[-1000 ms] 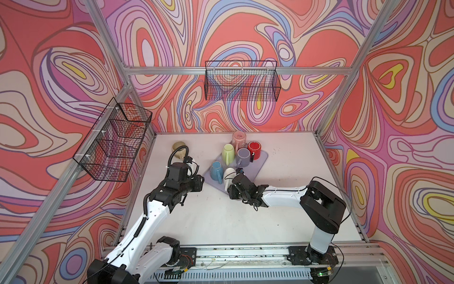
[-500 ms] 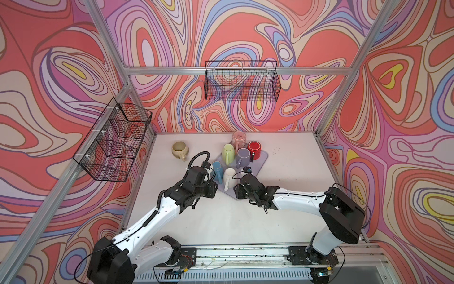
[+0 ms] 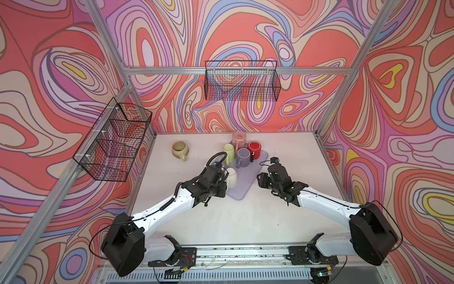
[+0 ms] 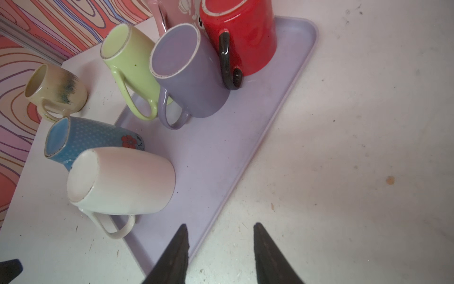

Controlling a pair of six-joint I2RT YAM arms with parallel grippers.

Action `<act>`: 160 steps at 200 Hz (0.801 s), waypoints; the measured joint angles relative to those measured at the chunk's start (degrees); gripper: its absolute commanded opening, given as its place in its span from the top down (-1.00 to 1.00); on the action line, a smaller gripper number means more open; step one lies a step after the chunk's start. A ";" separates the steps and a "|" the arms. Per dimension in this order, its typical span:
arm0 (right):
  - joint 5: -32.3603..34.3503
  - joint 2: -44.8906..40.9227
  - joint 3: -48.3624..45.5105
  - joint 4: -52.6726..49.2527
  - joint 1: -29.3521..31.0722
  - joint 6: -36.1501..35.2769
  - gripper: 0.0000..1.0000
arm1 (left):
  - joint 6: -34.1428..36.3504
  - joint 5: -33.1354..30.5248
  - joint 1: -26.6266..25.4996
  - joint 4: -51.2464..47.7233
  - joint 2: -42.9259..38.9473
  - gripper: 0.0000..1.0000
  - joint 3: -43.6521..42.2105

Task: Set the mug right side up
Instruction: 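Lower the left gripper onto the white mug on the tray and close it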

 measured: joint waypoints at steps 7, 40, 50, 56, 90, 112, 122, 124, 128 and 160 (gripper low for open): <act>-0.55 -0.59 -0.37 -0.13 -0.81 -0.59 0.07 | -0.35 -0.13 -0.26 -0.02 1.01 0.13 0.55; -3.04 -4.07 -3.50 -0.66 -4.42 -2.69 0.06 | -1.22 -1.90 -2.01 -0.17 5.79 0.08 3.61; -3.72 -4.66 -4.24 -0.63 -5.20 -2.95 0.06 | -1.31 -2.32 -2.45 -0.13 7.15 0.07 4.26; -4.17 -4.92 -4.61 -0.63 -5.64 -3.08 0.06 | -1.36 -2.64 -2.69 -0.09 7.82 0.07 4.55; -6.03 -5.18 -6.14 0.04 -6.54 -3.32 0.07 | -1.49 -4.66 -3.02 -0.02 11.32 0.08 5.38; -6.93 -5.29 -6.67 0.39 -6.71 -3.43 0.07 | -1.49 -5.60 -3.02 0.11 13.64 0.08 5.97; -7.19 -5.66 -6.88 0.66 -6.88 -3.48 0.07 | -1.49 -5.75 -3.04 0.20 14.43 0.07 5.97; -7.21 -5.73 -6.91 0.63 -6.91 -3.48 0.06 | -1.51 -5.77 -3.04 0.20 14.58 0.08 5.97; -7.28 -5.90 -6.97 0.70 -6.95 -3.48 0.06 | -1.55 -5.81 -3.04 0.24 14.91 0.08 5.97; -7.67 -6.29 -7.02 1.70 -7.13 -3.48 0.06 | -1.86 -5.88 -3.10 1.07 16.41 0.09 5.97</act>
